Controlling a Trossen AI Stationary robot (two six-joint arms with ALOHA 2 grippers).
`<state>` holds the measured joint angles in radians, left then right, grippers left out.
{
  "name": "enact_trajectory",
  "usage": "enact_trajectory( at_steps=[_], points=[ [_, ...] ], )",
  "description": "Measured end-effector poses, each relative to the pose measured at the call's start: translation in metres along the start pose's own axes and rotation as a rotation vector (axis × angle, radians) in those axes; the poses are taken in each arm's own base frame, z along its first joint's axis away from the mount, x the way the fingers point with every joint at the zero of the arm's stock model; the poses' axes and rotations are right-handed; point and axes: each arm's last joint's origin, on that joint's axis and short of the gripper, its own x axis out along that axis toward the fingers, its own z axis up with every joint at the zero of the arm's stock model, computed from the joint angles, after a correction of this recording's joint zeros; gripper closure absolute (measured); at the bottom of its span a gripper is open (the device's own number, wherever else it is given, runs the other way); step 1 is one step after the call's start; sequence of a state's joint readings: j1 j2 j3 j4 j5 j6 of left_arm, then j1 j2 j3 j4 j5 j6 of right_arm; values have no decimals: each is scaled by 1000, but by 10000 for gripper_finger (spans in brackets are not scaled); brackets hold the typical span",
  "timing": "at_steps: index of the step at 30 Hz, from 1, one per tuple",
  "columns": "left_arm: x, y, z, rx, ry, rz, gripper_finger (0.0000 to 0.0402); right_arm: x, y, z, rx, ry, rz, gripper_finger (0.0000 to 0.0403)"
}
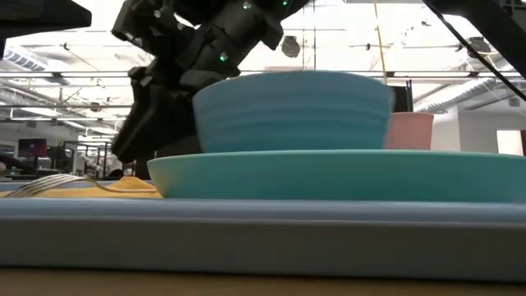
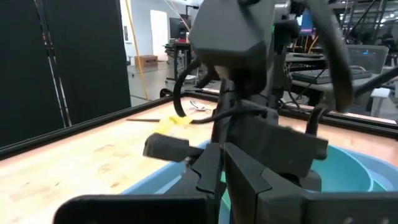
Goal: Set up tray
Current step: Put the orange fork on the top of the yellow table napkin
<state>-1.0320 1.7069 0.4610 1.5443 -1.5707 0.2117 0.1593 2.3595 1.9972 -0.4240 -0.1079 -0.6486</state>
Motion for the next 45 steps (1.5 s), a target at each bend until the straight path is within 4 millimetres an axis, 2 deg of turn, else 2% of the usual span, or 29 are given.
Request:
enact_trajectory(
  at_steps=[9, 18, 21, 25, 27, 30, 37, 40, 45],
  points=[
    [-1, 0, 0, -6, 1, -4, 376, 0, -3, -2, 9, -3, -8, 303],
    [-6, -1, 0, -7, 2, -24, 376, -1, 12, -5, 51, 97, 69, 303],
    [-6, -1, 0, -8, 2, -24, 376, -4, 11, -1, 38, 100, 17, 303],
    [-6, -1, 0, -10, 2, -25, 376, -21, 8, 17, 8, 85, -121, 303],
    [-7, -1, 0, -8, 3, -27, 376, -38, 7, 30, -1, 50, -161, 303],
    [-7, -1, 0, -3, 3, -29, 376, -64, 6, 46, 9, -56, -129, 303],
    [-7, -1, -1, -93, 4, -28, 376, -125, 2, 69, 224, -257, -6, 303],
    [-9, -1, -2, -131, 5, -33, 376, -144, 7, 69, 272, -299, 35, 303],
    [-9, -2, -4, -251, 7, -44, 376, -149, 29, 50, 326, -322, 27, 303]
  ],
)
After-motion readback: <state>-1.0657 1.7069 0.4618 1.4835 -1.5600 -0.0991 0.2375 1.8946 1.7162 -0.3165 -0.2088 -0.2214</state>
